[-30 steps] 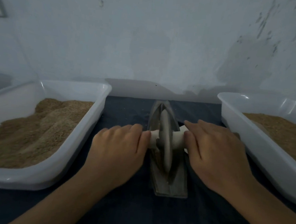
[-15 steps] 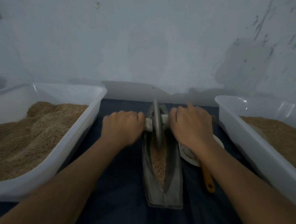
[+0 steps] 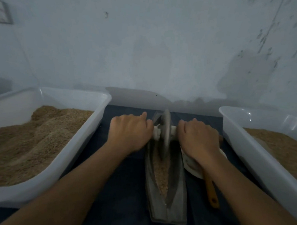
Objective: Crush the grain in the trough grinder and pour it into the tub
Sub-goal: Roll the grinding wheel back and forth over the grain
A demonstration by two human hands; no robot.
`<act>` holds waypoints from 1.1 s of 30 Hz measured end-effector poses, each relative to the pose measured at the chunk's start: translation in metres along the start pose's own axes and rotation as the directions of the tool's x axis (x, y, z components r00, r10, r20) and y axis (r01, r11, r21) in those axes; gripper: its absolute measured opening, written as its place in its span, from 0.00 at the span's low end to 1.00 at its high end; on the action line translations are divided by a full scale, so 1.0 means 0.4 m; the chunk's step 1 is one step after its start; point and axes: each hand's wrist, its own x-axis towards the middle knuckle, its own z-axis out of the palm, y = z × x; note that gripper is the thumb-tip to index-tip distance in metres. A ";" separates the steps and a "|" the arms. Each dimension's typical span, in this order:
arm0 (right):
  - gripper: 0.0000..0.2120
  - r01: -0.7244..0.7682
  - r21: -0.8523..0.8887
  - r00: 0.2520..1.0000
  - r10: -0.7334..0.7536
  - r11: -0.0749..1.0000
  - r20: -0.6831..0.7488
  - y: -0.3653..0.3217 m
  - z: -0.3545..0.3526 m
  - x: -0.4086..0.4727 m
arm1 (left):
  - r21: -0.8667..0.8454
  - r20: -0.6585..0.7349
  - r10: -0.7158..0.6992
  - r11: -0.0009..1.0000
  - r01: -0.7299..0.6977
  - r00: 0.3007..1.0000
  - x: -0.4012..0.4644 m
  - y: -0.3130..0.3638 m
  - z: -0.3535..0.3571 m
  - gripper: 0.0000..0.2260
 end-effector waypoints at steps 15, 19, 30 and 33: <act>0.26 0.203 -0.083 0.947 -0.217 0.976 -0.236 -0.011 -0.075 -0.209 | -0.298 -0.184 -0.017 0.954 -0.039 0.983 -0.244 -0.005 -0.092 0.18; 0.24 0.145 -0.067 0.980 -0.153 0.987 -0.130 -0.009 -0.040 -0.114 | -0.125 -0.040 0.112 0.985 -0.116 0.993 -0.108 -0.016 -0.053 0.11; 0.17 0.123 0.042 0.992 -0.123 0.991 -0.010 0.004 -0.007 -0.015 | 0.023 0.069 0.056 0.998 -0.057 0.996 -0.001 -0.009 -0.020 0.07; 0.24 0.183 0.021 0.979 -0.180 0.983 -0.097 0.004 -0.051 -0.144 | -0.025 -0.060 0.180 0.983 -0.182 0.982 -0.154 -0.011 -0.067 0.09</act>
